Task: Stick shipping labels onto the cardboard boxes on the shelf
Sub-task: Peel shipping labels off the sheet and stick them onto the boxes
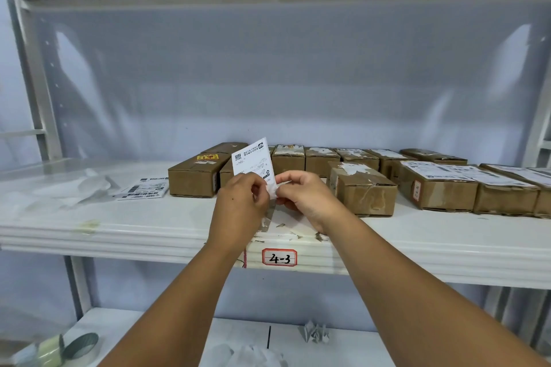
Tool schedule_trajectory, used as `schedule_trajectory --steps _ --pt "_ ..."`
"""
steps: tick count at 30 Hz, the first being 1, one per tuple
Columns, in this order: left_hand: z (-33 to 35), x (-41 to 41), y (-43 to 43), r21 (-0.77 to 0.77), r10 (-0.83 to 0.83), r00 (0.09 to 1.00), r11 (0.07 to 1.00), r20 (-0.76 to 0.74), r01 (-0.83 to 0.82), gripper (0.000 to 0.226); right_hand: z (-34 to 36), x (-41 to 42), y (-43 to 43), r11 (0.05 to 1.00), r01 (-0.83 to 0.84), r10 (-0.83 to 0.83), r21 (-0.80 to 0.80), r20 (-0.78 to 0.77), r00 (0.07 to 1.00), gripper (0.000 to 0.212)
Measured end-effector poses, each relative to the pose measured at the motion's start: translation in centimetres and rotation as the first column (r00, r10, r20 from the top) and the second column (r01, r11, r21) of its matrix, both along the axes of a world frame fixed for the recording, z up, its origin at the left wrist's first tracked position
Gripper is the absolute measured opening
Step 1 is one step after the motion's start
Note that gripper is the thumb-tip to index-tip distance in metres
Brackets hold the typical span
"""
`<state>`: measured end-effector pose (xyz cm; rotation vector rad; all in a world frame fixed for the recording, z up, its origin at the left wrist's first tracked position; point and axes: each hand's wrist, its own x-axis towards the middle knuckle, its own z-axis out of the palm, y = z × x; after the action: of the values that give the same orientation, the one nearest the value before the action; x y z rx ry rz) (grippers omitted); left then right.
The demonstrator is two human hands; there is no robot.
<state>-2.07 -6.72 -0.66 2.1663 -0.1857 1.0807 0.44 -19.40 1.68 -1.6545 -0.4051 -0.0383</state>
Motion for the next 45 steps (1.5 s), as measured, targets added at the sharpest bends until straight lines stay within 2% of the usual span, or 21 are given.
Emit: schedule_trajectory --steps 3,5,8,15,18,21,22,25,29,32,37,41,45 --pt "0.5 -0.1 0.4 -0.195 -0.049 0.998 0.98 -0.043 0.04 0.011 0.0 0.1 -0.2 0.998 0.055 -0.055 -0.021 0.011 0.998 0.021" --pt "0.8 -0.2 0.7 -0.346 -0.098 0.992 0.936 -0.081 0.064 0.012 -0.1 0.3 -0.2 0.992 0.114 -0.112 -0.06 0.026 0.993 0.024" --pt "1.0 -0.2 1.4 -0.493 -0.114 0.99 0.868 -0.088 0.056 0.015 -0.2 0.8 -0.1 0.979 0.198 -0.197 -0.055 0.029 0.98 0.029" --pt "1.0 0.5 2.0 -0.695 -0.153 0.986 0.717 -0.072 0.061 0.02 0.0 0.8 -0.8 0.901 0.43 -0.433 0.063 0.057 0.899 0.028" --pt "1.3 -0.1 2.1 -0.793 -0.131 0.989 0.609 -0.07 0.024 0.019 0.0 1.0 -0.9 0.861 0.503 -0.509 0.081 0.111 0.854 0.024" --pt "1.6 -0.3 2.1 -0.883 -0.144 0.99 0.465 -0.006 0.062 0.018 0.0 0.7 -0.8 0.849 0.526 -0.522 0.042 0.221 0.824 0.024" --pt "1.7 -0.3 2.0 -0.89 -0.141 0.99 0.45 0.012 0.075 0.018 0.0 0.6 -0.6 0.844 0.533 -0.528 0.051 0.25 0.812 0.022" --pt "1.7 -0.2 2.0 -0.876 -0.125 0.992 0.475 0.031 0.087 0.018 0.3 0.5 -0.5 0.821 0.564 -0.565 0.092 0.282 0.776 0.02" --pt "1.3 -0.1 2.0 -0.822 -0.209 0.975 0.539 0.077 0.18 0.014 1.3 0.2 -1.4 0.799 0.596 -0.59 0.081 0.297 0.751 0.021" --pt "1.4 -0.3 1.8 -0.801 -0.232 0.971 0.569 0.06 0.185 0.021 2.5 -0.6 -2.4 0.767 0.632 -0.619 0.108 0.383 0.686 0.019" --pt "1.4 -0.2 1.7 -0.788 -0.084 0.996 0.613 0.007 0.057 0.016 4.5 -2.2 -3.6 0.699 0.703 -0.622 0.133 0.599 0.504 0.019" --pt "1.4 -0.3 1.7 -0.803 -0.058 0.998 0.592 0.039 0.066 0.015 6.0 -2.7 -4.0 0.622 0.742 -0.718 0.251 0.56 0.412 0.019" --pt "1.5 -0.6 1.5 -0.835 0.078 0.989 0.547 0.122 0.059 0.018 7.0 -2.8 -3.9 0.554 0.782 -0.772 0.287 0.53 0.352 0.021"
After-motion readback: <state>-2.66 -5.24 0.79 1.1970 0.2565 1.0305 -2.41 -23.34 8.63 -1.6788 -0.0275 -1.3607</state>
